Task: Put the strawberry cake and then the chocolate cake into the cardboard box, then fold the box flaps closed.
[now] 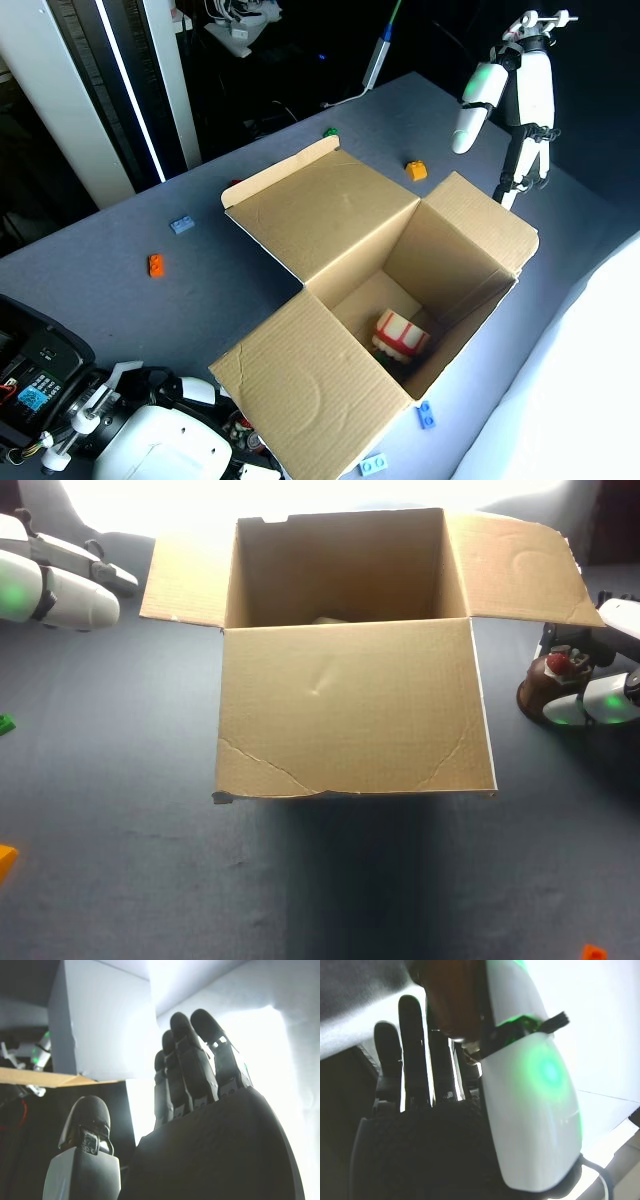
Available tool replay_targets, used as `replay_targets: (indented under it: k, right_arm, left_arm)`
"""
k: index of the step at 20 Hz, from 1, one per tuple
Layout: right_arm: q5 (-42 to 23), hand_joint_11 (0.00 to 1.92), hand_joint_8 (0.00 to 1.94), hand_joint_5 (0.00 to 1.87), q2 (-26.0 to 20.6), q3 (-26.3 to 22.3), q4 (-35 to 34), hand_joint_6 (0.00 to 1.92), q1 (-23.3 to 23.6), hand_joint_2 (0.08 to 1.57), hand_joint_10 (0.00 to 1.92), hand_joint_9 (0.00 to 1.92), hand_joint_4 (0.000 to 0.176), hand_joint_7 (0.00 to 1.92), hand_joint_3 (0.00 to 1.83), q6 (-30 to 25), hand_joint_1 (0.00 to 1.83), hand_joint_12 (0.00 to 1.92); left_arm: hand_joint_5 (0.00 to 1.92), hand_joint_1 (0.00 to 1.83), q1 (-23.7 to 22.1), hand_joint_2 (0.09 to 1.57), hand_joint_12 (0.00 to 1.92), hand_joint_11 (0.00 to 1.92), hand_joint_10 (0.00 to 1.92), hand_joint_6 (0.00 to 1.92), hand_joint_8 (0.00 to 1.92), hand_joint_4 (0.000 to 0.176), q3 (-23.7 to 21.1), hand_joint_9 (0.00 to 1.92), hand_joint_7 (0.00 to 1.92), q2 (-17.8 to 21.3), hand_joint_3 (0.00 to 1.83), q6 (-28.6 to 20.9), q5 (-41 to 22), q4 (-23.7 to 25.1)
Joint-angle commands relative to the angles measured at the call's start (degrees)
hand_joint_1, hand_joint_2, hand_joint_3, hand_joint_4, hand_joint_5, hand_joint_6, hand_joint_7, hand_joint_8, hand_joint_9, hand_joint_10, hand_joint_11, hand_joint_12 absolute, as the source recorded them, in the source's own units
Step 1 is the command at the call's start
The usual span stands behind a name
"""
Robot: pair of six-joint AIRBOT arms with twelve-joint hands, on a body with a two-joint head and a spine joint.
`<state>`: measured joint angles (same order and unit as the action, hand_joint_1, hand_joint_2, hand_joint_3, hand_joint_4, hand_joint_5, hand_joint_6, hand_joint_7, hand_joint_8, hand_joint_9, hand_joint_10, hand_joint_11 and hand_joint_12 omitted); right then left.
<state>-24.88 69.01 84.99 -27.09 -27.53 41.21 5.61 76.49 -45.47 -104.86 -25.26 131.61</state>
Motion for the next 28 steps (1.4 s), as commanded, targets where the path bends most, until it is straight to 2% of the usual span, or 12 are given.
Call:
replay_targets:
  k: [1,2,6,10,12,15,17,19,21,26,28]
  right_arm:
    - [-5.8,0.24,1.31,0.8,-1.2,0.3,0.4,1.32,-0.4,1.22,1.36,0.54,0.025,0.78,0.0,0.0,1.16,1.84]
    - [-5.8,0.25,1.3,0.79,-1.5,0.2,0.5,1.34,-0.7,1.22,1.34,0.55,0.027,0.79,0.0,0.0,1.16,1.85]
    - [-5.8,0.26,1.31,0.76,-3.8,-1.3,0.6,1.36,-0.9,1.23,1.31,0.53,0.029,0.78,0.0,0.1,1.15,1.84]
    - [-4.9,0.25,1.34,0.76,-6.9,-3.6,0.6,1.37,0.6,1.24,1.36,0.51,0.03,0.77,0.0,0.5,1.15,1.88]
    - [-4.9,0.26,1.36,0.77,-9.2,-5.5,0.6,1.33,1.5,1.23,1.39,0.52,0.029,0.77,0.0,0.9,1.15,1.92]
    - [-5.5,0.25,1.35,0.73,-13.1,-8.2,1.3,1.4,1.8,1.24,1.41,0.51,0.029,0.76,0.0,1.4,1.14,1.87]
    - [-5.8,0.24,1.37,0.72,-15.1,-9.5,1.9,1.41,2.5,1.25,1.44,0.5,0.029,0.75,0.0,1.4,1.14,1.9]
    - [-5.1,0.23,1.38,0.73,-17.5,-11.2,2.6,1.4,4.4,1.25,1.46,0.48,0.03,0.75,0.0,1.4,1.14,1.92]
    - [-3.6,0.25,1.42,0.73,-19.3,-12.8,3.5,1.36,6.5,1.25,1.48,0.48,0.021,0.75,0.0,1.4,1.14,1.92]
    - [-2.1,0.22,1.42,0.7,-21.9,-14.3,9.2,1.43,11.0,1.26,1.49,0.47,0.029,0.73,0.0,0.2,1.13,1.92]
    - [-2.1,0.23,1.43,0.69,-22.2,-14.3,13.5,1.42,13.4,1.26,1.49,0.47,0.026,0.73,0.0,-1.3,1.13,1.92]
  left_arm:
    - [0.27,0.19,-0.4,1.28,1.31,0.03,0.0,0.0,0.0,0.037,0.5,0.51,0.41,0.6,0.0,-0.3,3.2,-1.6]
    - [0.27,0.18,-0.4,1.29,1.32,0.03,0.01,0.0,0.0,0.033,0.6,0.51,0.42,0.6,0.0,-0.3,3.2,-1.2]
    - [0.27,0.2,-1.0,1.28,1.32,0.03,0.0,0.0,0.0,0.038,1.0,0.51,0.41,0.6,0.0,-0.3,2.3,-2.6]
    - [0.27,0.19,-1.5,1.29,1.32,0.04,0.0,0.0,0.0,0.036,1.1,0.51,0.41,0.7,0.0,-0.3,2.0,-3.0]
    - [0.28,0.21,-1.7,1.28,1.32,0.04,0.01,0.0,0.0,0.039,1.2,0.52,0.42,0.8,0.0,-0.3,-0.1,-3.2]
    - [0.28,0.21,-2.9,1.29,1.33,0.04,0.01,0.0,0.0,0.034,0.2,0.53,0.42,1.0,0.0,1.5,-0.5,-2.6]
    - [0.28,0.21,-4.2,1.29,1.33,0.05,0.01,0.0,0.0,0.039,-0.2,0.53,0.43,1.2,0.0,1.5,-0.3,-1.8]
    - [0.28,0.2,-4.1,1.29,1.33,0.04,0.0,0.0,0.0,0.037,-0.4,0.52,0.42,1.3,0.0,-0.6,-0.1,-0.8]
    - [0.28,0.21,-3.4,1.29,1.31,0.05,0.01,0.0,0.0,0.031,-0.3,0.53,0.42,1.3,0.0,-3.1,-0.1,0.5]
    - [0.27,0.2,-3.3,1.31,1.33,0.05,0.0,0.0,0.0,0.033,-0.3,0.53,0.41,1.3,0.0,-3.1,-0.1,1.4]
    - [0.28,0.23,-3.1,1.31,1.33,0.06,0.01,0.0,0.0,0.032,-0.8,0.54,0.42,1.2,0.0,-3.1,-0.1,1.4]
